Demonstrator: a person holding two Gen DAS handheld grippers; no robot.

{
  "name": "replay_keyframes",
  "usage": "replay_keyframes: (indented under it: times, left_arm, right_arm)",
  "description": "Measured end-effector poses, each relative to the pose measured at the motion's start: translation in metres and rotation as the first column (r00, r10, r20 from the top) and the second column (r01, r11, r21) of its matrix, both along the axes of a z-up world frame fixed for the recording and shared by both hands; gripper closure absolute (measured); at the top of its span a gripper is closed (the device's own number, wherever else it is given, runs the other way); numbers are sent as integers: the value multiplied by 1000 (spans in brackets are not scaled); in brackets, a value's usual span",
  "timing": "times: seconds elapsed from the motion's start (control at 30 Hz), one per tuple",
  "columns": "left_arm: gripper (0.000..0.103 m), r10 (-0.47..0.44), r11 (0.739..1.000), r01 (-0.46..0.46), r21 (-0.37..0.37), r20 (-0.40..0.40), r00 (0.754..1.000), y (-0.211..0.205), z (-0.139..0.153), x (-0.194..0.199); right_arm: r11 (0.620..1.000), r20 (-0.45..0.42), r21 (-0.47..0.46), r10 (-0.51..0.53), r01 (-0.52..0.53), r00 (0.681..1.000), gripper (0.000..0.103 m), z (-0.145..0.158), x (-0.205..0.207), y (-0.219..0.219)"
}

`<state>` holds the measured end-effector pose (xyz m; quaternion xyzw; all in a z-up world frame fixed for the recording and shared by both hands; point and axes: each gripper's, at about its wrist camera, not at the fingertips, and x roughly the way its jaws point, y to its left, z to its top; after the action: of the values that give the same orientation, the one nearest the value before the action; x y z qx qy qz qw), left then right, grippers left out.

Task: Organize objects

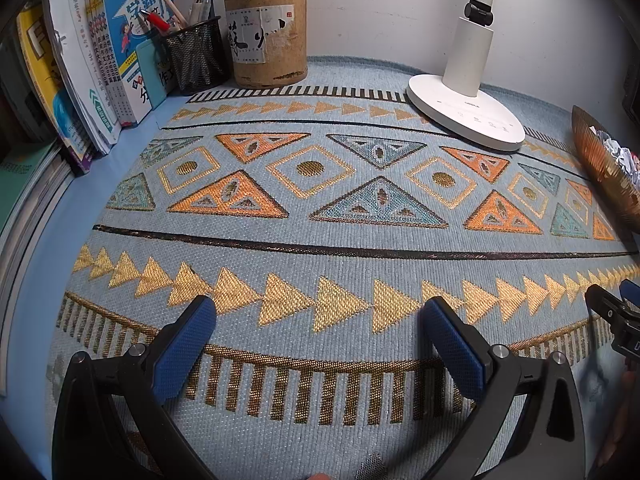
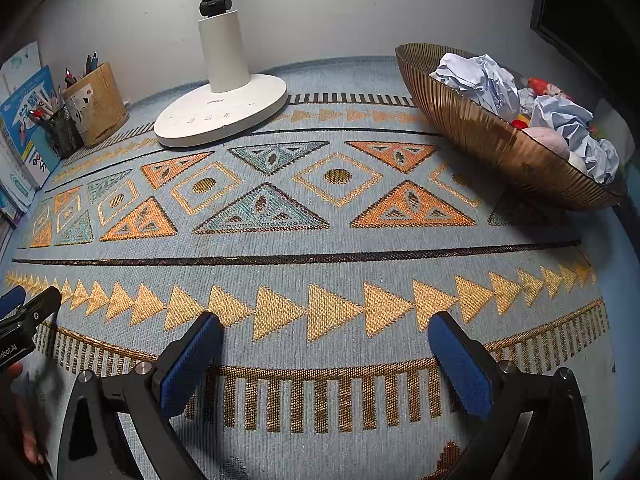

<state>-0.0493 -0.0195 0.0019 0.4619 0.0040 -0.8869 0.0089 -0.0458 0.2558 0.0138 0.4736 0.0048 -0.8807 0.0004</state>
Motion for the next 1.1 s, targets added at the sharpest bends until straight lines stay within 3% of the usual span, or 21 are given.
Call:
replay_keyframes:
  times: [1.1]
  left_arm:
    - [0, -2, 1000, 2, 0, -1, 1000, -2, -1, 0]
  right_arm:
    - [1000, 0, 0, 0, 0, 1000, 0, 0, -1, -1]
